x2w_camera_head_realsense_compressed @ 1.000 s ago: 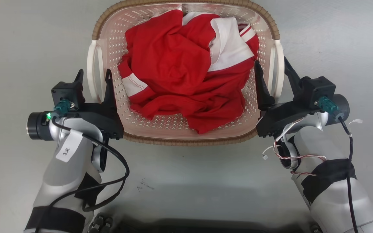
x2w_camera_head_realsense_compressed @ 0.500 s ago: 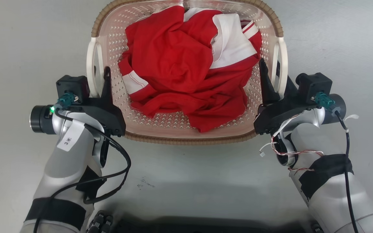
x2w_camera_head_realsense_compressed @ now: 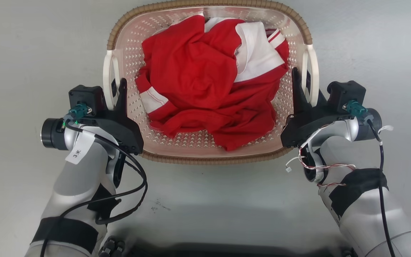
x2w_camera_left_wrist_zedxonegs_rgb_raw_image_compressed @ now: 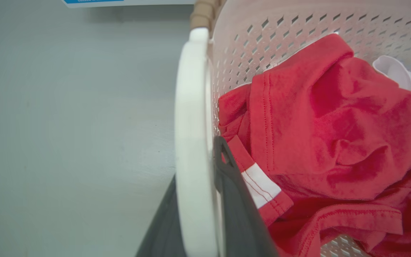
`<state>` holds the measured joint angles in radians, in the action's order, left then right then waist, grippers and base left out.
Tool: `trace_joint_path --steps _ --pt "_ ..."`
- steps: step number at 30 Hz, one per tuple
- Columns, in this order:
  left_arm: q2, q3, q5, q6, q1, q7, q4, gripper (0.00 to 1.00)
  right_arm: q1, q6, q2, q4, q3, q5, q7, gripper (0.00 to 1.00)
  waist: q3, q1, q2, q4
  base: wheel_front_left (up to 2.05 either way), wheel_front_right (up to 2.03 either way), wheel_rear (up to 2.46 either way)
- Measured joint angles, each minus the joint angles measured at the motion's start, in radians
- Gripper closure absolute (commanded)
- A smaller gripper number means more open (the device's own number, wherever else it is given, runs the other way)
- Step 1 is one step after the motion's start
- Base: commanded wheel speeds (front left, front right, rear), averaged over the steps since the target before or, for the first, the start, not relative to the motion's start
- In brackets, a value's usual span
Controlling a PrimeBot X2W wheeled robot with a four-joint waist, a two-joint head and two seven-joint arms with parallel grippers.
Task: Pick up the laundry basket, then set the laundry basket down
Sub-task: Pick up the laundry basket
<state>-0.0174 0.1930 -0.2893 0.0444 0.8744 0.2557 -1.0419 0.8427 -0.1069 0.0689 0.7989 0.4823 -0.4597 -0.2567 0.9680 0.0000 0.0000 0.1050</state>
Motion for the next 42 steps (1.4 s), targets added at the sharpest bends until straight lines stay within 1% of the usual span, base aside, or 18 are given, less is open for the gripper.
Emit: trace_joint_path --steps 3,14,15,16,30,32,42 --pt "0.0 0.011 -0.014 0.0 -0.002 0.0 -0.013 1.0 0.0 -0.007 0.0 0.019 0.016 -0.01 0.0 1.0 -0.02 0.0 0.0 -0.001 0.0 0.0 0.0" --pt "0.0 0.053 -0.064 0.0 -0.03 0.0 -0.044 1.0 -0.013 -0.009 0.0 0.081 0.065 -0.072 0.0 1.0 -0.117 0.0 0.0 -0.01 0.0 0.0 0.0" --pt "0.001 0.061 -0.074 0.0 -0.045 0.0 -0.053 1.0 -0.021 -0.009 -0.001 0.094 0.076 -0.088 0.0 1.0 -0.143 0.0 0.0 -0.012 0.0 0.0 0.0" --pt "0.001 0.061 -0.074 0.0 -0.045 0.0 -0.053 1.0 -0.021 -0.009 -0.001 0.094 0.076 -0.088 0.0 1.0 -0.143 0.0 0.0 -0.012 0.0 0.0 0.0" --pt "0.003 0.116 -0.134 0.0 -0.14 0.0 -0.119 1.0 -0.098 -0.009 -0.009 0.157 0.169 -0.205 0.0 1.0 -0.34 -0.0001 -0.0001 -0.024 0.0 0.0 0.0" --pt "0.003 0.127 -0.143 0.0 -0.158 0.0 -0.128 1.0 -0.114 -0.015 -0.011 0.162 0.187 -0.23 0.002 1.0 -0.37 -0.0002 -0.0001 -0.025 0.0 0.0 0.0" --pt "0.002 0.176 -0.174 0.01 -0.256 -0.028 -0.178 1.0 -0.215 -0.018 -0.012 0.171 0.281 -0.33 0.052 1.0 -0.519 -0.0002 -0.0001 -0.035 0.0 0.0 0.0"
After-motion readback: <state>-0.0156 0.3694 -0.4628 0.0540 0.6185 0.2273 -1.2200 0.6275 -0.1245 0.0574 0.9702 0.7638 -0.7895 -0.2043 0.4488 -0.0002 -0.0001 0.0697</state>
